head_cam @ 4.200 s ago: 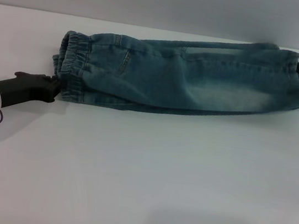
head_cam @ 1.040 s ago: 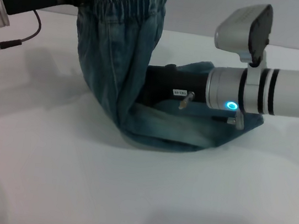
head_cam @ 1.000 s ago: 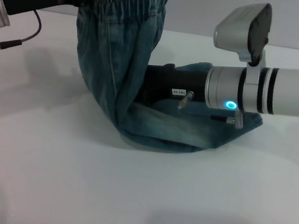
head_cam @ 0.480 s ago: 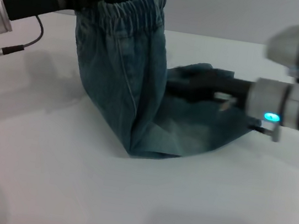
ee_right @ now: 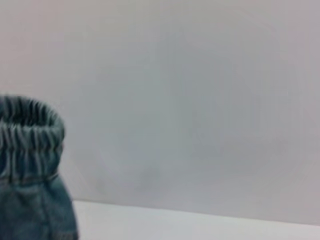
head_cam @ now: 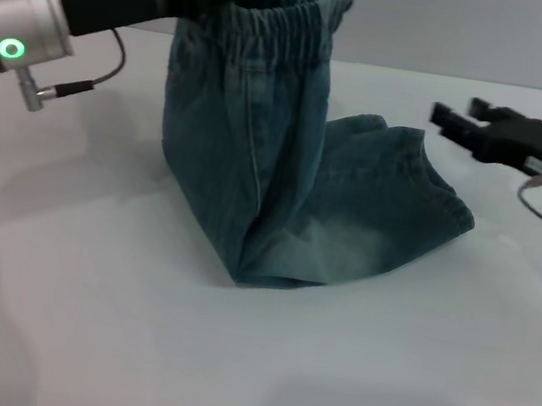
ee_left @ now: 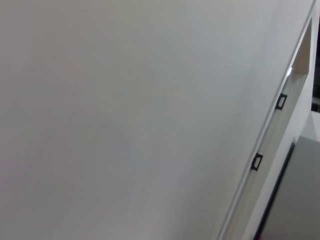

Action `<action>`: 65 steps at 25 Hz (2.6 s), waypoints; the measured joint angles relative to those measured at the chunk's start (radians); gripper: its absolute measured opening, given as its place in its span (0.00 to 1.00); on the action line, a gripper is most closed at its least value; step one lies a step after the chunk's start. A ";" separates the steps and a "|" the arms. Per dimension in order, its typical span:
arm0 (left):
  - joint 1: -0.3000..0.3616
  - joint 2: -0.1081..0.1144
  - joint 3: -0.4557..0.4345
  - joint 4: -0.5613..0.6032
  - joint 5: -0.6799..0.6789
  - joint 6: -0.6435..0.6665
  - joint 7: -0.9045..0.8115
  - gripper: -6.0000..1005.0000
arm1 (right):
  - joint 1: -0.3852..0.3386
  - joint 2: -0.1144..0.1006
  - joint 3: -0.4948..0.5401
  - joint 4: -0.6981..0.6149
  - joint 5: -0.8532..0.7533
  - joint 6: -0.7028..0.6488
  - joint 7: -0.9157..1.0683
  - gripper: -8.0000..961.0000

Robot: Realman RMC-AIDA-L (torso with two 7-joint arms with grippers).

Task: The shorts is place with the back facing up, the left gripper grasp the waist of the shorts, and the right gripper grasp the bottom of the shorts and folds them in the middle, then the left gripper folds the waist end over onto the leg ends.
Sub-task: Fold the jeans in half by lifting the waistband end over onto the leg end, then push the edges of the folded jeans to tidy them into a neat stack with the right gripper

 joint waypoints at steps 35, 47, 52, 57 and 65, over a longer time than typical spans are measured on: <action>-0.061 -0.009 0.099 -0.154 -0.142 -0.095 0.113 0.47 | -0.034 -0.008 0.123 0.003 0.000 -0.031 -0.060 0.68; 0.161 -0.001 0.091 -0.154 -0.389 -0.036 0.363 0.82 | 0.000 -0.071 0.117 -0.060 -0.021 -0.546 -0.024 0.68; 0.238 0.001 0.086 -0.147 -0.444 -0.028 0.384 0.81 | 0.088 -0.072 0.109 -0.062 -0.220 -0.717 0.073 0.68; 0.271 0.001 0.079 -0.149 -0.448 -0.027 0.390 0.81 | 0.124 -0.035 0.108 -0.068 -0.363 -0.749 0.097 0.68; 0.283 0.001 0.087 -0.193 -0.444 -0.036 0.426 0.81 | 0.178 0.004 0.056 -0.002 -0.503 -0.663 0.108 0.68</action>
